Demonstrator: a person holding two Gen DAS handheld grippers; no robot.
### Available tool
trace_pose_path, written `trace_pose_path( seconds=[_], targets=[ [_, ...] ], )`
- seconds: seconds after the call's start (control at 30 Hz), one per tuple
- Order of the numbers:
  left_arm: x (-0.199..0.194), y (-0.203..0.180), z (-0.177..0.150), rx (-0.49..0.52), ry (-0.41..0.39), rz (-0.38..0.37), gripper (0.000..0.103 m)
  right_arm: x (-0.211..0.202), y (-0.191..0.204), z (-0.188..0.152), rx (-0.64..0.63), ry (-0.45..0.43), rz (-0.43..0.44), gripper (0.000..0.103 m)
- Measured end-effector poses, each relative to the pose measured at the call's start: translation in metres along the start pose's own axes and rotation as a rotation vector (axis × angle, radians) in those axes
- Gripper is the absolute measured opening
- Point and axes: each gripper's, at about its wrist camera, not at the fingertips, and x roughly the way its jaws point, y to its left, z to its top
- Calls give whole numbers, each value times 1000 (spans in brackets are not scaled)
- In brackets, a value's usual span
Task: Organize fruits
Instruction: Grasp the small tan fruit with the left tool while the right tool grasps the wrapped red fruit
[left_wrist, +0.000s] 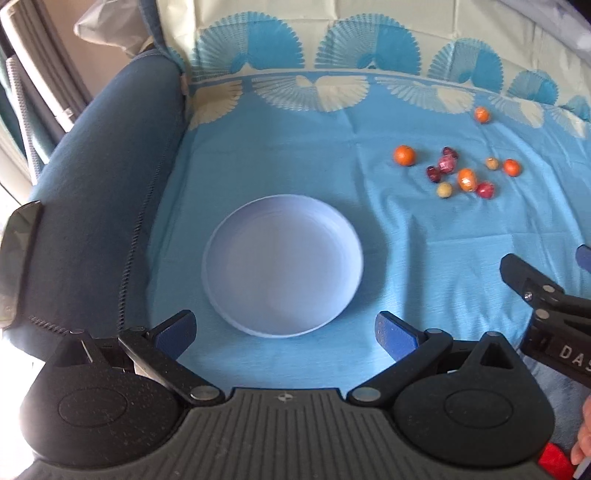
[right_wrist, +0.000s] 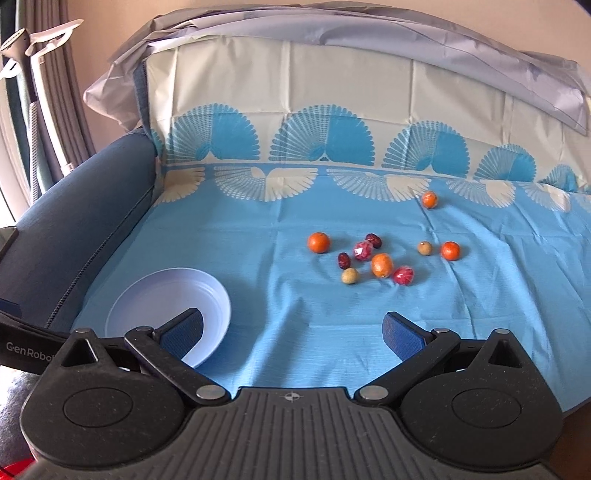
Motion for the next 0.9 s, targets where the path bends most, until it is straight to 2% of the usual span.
trace_pose_path(
  seconds=[0.03, 0.1, 0.17, 0.23, 0.33, 0.47, 0.57, 0.67, 0.73, 0.8, 0.9],
  targets=[
    [3, -8, 4, 8, -29, -31, 103, 5, -10, 0, 13, 0, -26, 103],
    [15, -30, 16, 37, -39, -41, 103, 20, -30, -2, 53, 17, -84, 103],
    [33, -53, 30, 81, -11, -50, 103, 34, -54, -3, 89, 8, -146, 103],
    [60, -72, 46, 111, 69, -65, 103, 53, -77, -4, 124, 11, -204, 103],
    [105, -93, 67, 92, 152, -127, 103, 85, -106, -5, 161, 25, -258, 103],
    [159, -127, 89, 180, 135, -94, 103, 146, -129, -8, 160, 77, -303, 102],
    [191, -138, 111, 182, 119, -72, 103, 190, -136, -9, 133, 105, -319, 102],
    [214, -141, 132, 154, 111, -138, 103, 230, -138, -9, 104, 122, -298, 102],
    [224, -151, 137, 202, 101, -169, 103, 251, -137, -9, 64, 140, -287, 102],
    [236, -167, 137, 279, 86, -160, 103, 268, -138, -8, 19, 148, -262, 102],
    [250, -183, 137, 336, 76, -172, 102, 275, -145, -6, -25, 91, -208, 102]
  ],
)
